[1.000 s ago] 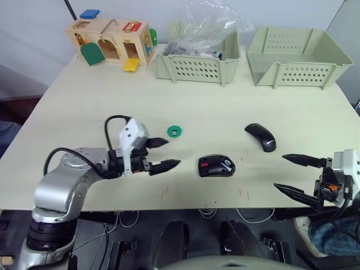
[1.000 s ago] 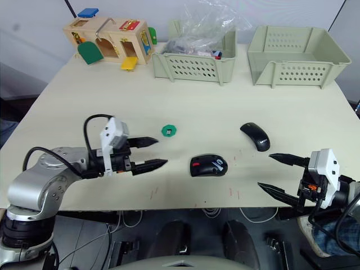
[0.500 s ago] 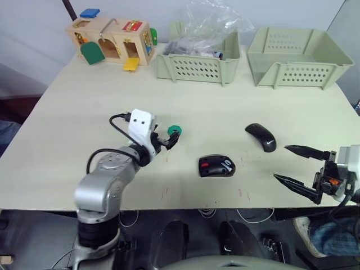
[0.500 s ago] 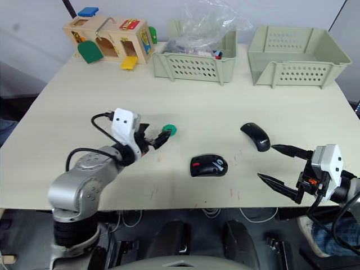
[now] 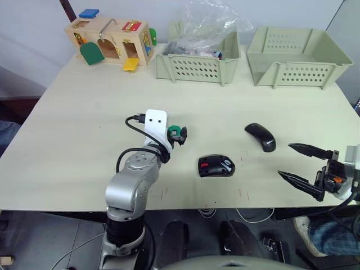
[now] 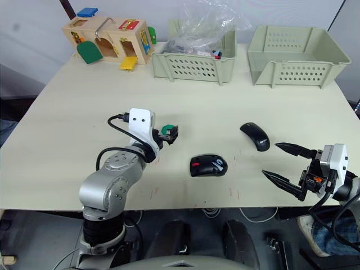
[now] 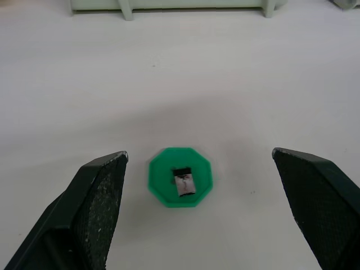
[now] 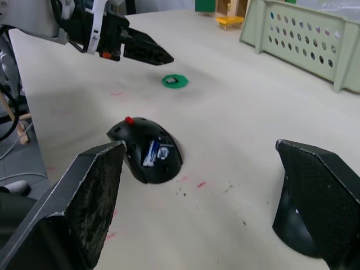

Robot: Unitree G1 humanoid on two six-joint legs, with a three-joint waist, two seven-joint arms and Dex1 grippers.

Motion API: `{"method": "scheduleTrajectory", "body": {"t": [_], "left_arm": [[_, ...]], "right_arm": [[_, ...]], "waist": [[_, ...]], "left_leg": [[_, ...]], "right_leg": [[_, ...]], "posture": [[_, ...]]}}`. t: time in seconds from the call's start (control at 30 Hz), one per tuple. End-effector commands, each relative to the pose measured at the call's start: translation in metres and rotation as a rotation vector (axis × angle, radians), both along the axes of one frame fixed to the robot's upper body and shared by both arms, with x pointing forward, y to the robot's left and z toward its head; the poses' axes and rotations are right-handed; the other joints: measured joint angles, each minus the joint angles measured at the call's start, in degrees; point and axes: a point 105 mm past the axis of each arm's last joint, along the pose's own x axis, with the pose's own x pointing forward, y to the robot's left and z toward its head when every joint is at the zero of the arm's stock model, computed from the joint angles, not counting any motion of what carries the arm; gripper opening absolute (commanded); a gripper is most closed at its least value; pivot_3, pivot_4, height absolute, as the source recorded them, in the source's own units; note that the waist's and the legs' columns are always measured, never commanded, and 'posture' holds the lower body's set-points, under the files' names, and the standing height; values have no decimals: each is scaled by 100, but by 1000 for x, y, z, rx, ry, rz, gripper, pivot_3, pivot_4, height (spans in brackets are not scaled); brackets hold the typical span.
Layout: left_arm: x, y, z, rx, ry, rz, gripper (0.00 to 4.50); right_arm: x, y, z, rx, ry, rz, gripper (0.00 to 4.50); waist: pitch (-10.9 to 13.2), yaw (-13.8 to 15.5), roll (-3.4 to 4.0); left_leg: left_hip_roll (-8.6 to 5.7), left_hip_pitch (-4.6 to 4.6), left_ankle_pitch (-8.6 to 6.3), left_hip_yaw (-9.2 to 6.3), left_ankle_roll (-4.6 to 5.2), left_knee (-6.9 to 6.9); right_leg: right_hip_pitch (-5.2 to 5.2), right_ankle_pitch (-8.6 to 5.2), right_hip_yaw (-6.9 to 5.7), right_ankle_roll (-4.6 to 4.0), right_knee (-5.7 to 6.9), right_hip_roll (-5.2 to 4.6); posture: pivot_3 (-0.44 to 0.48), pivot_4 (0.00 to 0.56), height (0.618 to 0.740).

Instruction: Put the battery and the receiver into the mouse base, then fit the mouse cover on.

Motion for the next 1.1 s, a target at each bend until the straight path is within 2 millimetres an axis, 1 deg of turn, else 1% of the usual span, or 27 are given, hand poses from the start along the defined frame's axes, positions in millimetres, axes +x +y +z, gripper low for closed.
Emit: {"method": "scheduleTrajectory", "body": {"t": [0.03,0.2,0.27,0.4,0.5,0.73,0.8,0.87,0.97,1.1], "left_arm": [[-3,-1,4,-15,-30,48,4378],[-7,-1,0,-15,-25,73,4378],[-6,-2,-1,-10,-25,82,4378],[-5,-3,-3,-21,-24,95,4378],[-4,-3,-3,-21,-23,100,4378],[-3,-2,-2,-20,-29,123,4378],[-2,0,-3,-15,-26,134,4012],[0,0,-4,-11,-25,141,3398],[4,-3,-7,-19,-18,134,3398],[11,-1,-8,-31,-18,152,3398]], "right_arm": [[0,-4,8,28,-31,29,4500],[0,-12,9,36,-43,14,4500],[-2,-19,5,40,-16,6,4500],[-4,-28,-1,32,-58,-37,4500],[-5,-27,-2,50,-55,-39,4500],[-11,-15,-3,84,-35,-10,4500],[-12,-13,-4,84,-33,-4,4500],[-11,-11,-3,85,-30,1,4500],[-11,-9,-2,85,-27,8,4500],[-10,-8,-2,85,-24,10,4500]], "waist": [[0,-10,1],[0,-5,1],[0,12,1],[0,8,1],[-1,-9,3],[-1,-3,3],[-1,-3,3],[-1,-2,3],[-1,-1,3],[-1,0,3]], "left_leg": [[0,1,0,-1,0,0],[1,2,0,-1,0,0],[0,0,0,-1,0,0],[-2,-1,0,1,0,0],[-1,0,0,-1,0,0],[0,0,0,-1,0,0],[0,0,0,0,0,0],[-1,0,0,-1,0,0],[-1,0,0,-1,0,0],[-1,-1,0,-1,0,0]], "right_leg": [[0,0,0,0,0,0],[0,0,0,-1,1,1],[0,-1,0,-1,0,0],[0,-1,0,-2,-1,-2],[0,-1,0,-2,0,-1],[0,-2,0,-3,0,0],[0,-2,1,-3,0,-1],[0,-2,0,-3,0,-1],[0,-2,0,-4,0,-1],[-1,-2,-1,-4,0,-1]], "posture": [[0,150,740],[0,150,740],[0,150,740],[0,150,740],[0,150,740],[0,150,740],[0,150,740],[0,150,740],[0,150,740],[0,150,740]]}}
